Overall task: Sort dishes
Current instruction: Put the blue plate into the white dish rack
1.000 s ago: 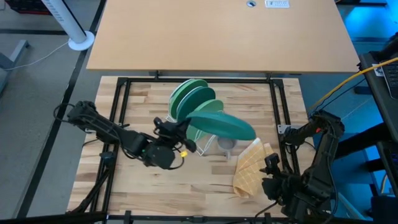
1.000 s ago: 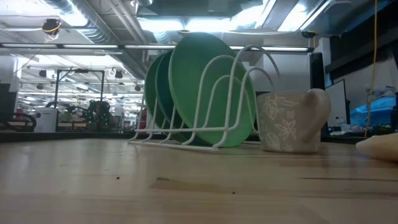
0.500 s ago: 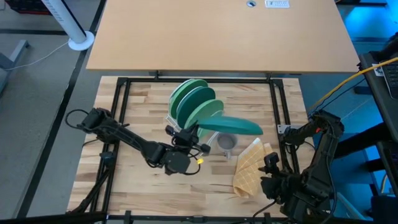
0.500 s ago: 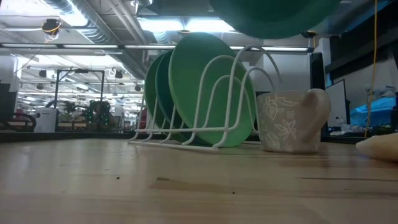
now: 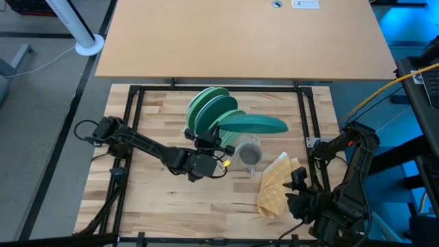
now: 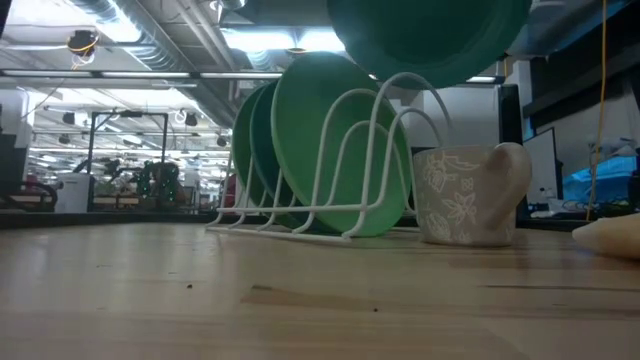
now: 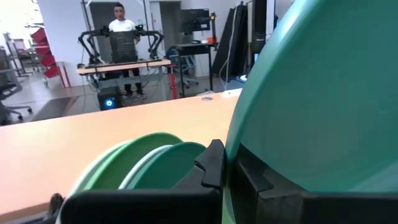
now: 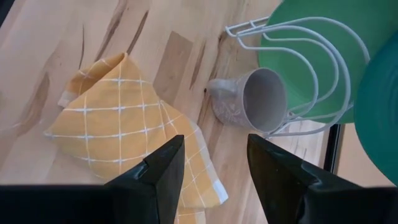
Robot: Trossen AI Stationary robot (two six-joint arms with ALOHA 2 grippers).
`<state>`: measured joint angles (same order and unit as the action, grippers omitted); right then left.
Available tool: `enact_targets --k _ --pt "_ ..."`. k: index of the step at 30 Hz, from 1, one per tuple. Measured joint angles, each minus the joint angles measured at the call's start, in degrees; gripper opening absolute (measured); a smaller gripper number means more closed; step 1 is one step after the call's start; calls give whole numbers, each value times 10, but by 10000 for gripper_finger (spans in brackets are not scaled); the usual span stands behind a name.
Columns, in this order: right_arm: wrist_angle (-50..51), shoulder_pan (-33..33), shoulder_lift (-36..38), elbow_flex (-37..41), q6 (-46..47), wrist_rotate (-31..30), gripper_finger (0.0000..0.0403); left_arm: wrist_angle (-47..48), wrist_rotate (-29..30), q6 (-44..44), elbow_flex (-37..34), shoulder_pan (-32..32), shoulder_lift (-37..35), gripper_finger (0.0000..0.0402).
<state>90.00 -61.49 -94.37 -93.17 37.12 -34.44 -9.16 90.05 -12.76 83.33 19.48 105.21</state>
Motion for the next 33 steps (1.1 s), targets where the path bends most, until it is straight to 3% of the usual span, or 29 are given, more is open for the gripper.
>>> enact_targets --k 19,24,33 --pt "0 0 0 0 0 -45 179 -5 1 43 0 29 0 0" --pt "-1 0 0 0 21 -155 179 -3 1 52 0 32 1 0" --pt "0 43 0 0 154 -372 179 0 1 56 0 31 2 0"
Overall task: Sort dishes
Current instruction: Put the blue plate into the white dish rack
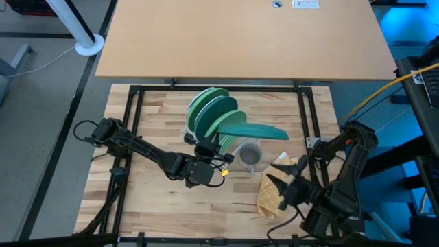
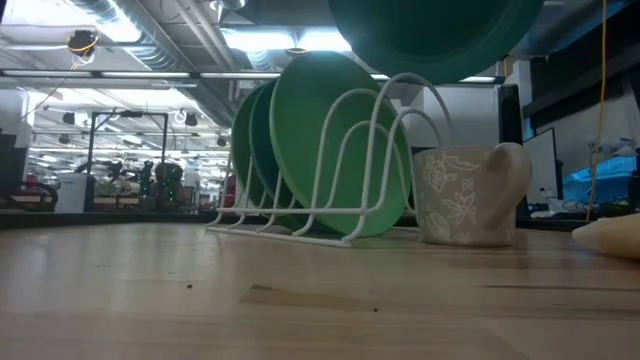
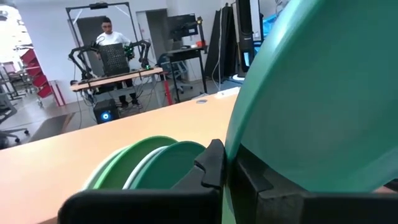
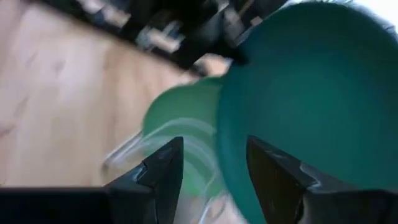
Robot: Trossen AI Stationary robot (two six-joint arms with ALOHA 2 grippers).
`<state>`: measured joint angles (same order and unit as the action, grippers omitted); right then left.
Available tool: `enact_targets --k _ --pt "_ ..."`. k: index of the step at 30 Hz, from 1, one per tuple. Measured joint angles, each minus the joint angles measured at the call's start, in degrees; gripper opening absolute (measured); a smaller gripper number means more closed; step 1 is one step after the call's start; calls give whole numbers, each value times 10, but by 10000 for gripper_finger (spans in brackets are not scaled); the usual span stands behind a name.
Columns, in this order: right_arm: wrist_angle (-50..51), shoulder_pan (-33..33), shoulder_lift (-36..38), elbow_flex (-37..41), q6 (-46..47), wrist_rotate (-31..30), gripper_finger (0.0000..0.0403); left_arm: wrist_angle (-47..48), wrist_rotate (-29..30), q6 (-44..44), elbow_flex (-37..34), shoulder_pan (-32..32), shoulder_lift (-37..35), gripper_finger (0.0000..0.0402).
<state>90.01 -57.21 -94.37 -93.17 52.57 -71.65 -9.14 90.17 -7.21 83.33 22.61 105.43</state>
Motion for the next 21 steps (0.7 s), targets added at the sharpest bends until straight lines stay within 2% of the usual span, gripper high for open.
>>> enact_targets --k 4,6,12,16,21 --pt "0 27 2 0 -5 -82 179 0 0 13 0 0 0 0" --pt "1 34 7 -2 -5 -104 179 0 0 15 0 0 0 0" --pt "0 22 15 -25 -8 -108 179 0 -1 29 0 -4 1 0" --pt "0 8 18 -38 -35 -152 179 8 -2 30 0 -7 1 0" --pt "0 22 20 -53 -57 -160 179 10 -1 37 0 -6 1 0"
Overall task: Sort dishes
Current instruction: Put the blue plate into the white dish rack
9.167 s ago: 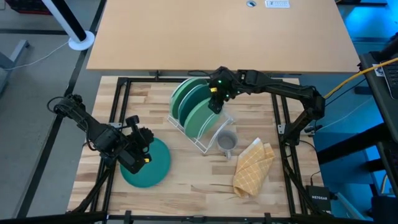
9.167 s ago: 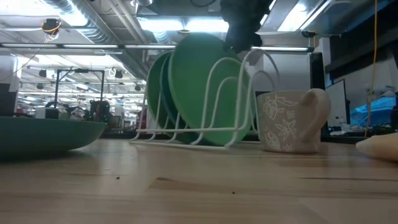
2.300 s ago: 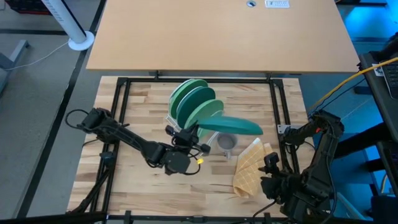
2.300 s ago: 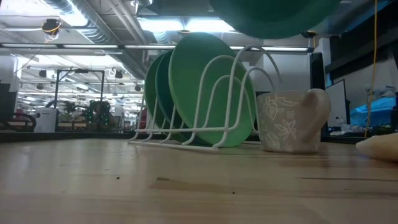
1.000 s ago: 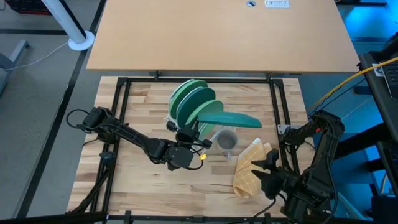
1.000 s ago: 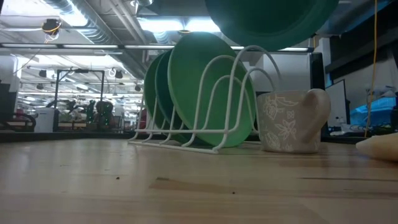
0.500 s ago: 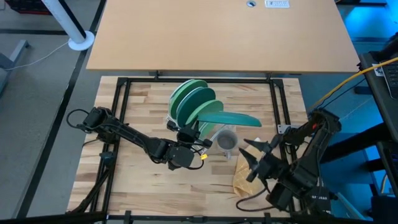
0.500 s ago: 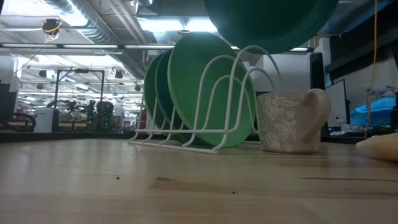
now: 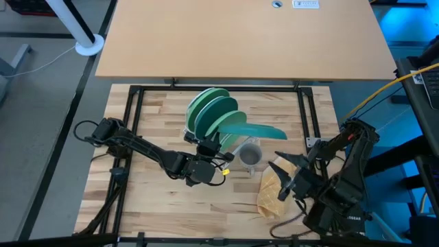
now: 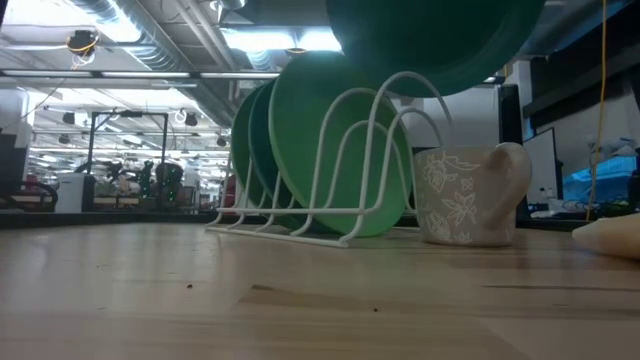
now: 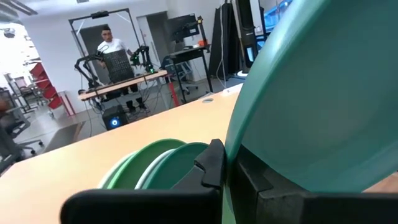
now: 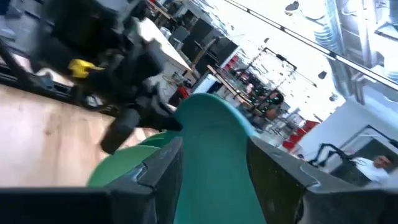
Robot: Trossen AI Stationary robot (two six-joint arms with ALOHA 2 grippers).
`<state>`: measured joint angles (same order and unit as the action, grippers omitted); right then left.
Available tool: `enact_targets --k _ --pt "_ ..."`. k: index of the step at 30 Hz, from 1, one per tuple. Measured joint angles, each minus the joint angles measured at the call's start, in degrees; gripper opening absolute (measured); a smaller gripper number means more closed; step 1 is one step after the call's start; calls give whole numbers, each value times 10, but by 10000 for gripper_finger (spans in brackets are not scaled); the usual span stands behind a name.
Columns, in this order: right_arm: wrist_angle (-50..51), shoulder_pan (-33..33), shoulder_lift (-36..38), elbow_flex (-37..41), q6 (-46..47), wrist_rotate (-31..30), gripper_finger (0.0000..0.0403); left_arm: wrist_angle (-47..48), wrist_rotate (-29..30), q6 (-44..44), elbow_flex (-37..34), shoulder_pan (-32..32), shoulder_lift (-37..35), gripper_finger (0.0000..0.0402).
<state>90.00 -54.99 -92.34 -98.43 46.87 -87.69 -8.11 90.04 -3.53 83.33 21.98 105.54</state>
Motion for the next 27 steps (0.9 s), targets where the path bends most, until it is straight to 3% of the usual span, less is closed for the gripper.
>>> enact_targets --k 13,18,27 --pt "0 140 1 -2 -69 20 179 2 0 25 0 7 0 0" --pt "0 177 1 -2 -84 70 175 2 0 43 0 11 0 0" --pt "-2 213 1 -2 -161 136 87 1 7 61 0 32 0 0"
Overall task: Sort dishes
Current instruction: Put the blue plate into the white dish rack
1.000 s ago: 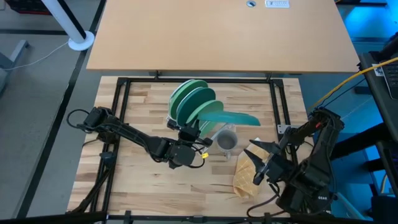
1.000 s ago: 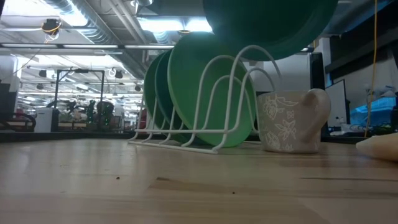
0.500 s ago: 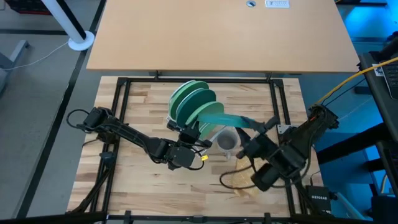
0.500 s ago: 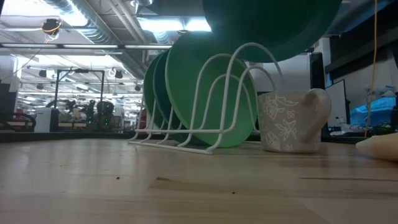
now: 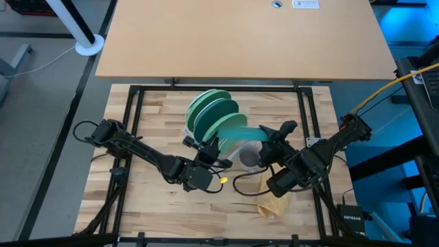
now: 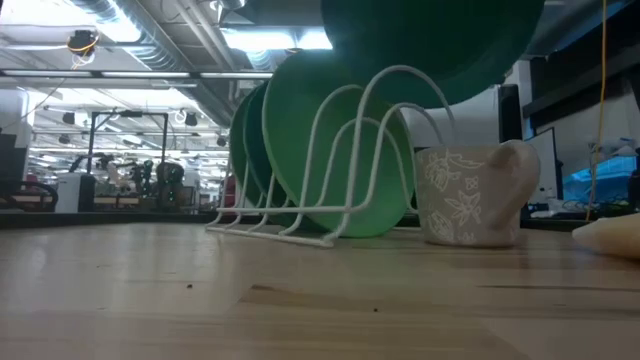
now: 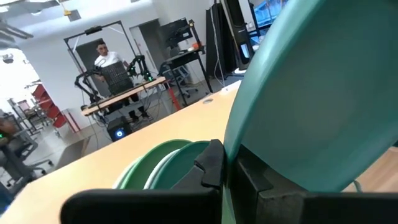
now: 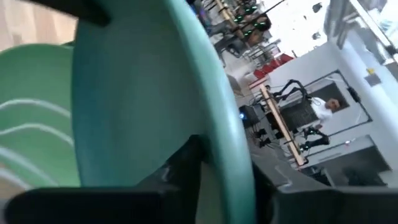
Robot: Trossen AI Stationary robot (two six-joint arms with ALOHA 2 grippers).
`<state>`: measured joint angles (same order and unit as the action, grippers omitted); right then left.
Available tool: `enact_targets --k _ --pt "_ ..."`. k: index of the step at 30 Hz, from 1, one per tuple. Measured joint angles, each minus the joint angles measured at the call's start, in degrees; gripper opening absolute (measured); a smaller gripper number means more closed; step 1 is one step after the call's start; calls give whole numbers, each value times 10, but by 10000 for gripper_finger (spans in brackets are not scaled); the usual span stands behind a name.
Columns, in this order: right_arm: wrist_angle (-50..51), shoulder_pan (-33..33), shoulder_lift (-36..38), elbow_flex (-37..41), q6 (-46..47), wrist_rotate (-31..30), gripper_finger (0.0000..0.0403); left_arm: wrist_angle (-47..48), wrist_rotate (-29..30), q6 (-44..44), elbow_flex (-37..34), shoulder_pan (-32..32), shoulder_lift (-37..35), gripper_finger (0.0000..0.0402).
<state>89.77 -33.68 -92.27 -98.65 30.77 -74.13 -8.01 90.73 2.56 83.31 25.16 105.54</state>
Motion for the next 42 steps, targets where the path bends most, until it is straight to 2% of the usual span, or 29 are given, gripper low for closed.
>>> enact_targets --k 6,14,21,29,39,42 --pt "-2 1 0 0 -43 23 48 3 6 9 -1 17 0 3" --pt "3 3 0 0 -92 53 59 3 -4 -23 -1 41 0 25" --pt "-4 4 0 0 -128 77 52 7 -11 -71 -7 61 0 28" --pt "-57 4 0 0 -240 125 56 53 -63 -210 -36 73 1 30" --pt "-116 47 -2 1 -336 247 57 196 -154 -356 -37 95 15 46" --pt "-143 65 -2 1 -367 280 57 227 -162 -394 -37 101 17 52"
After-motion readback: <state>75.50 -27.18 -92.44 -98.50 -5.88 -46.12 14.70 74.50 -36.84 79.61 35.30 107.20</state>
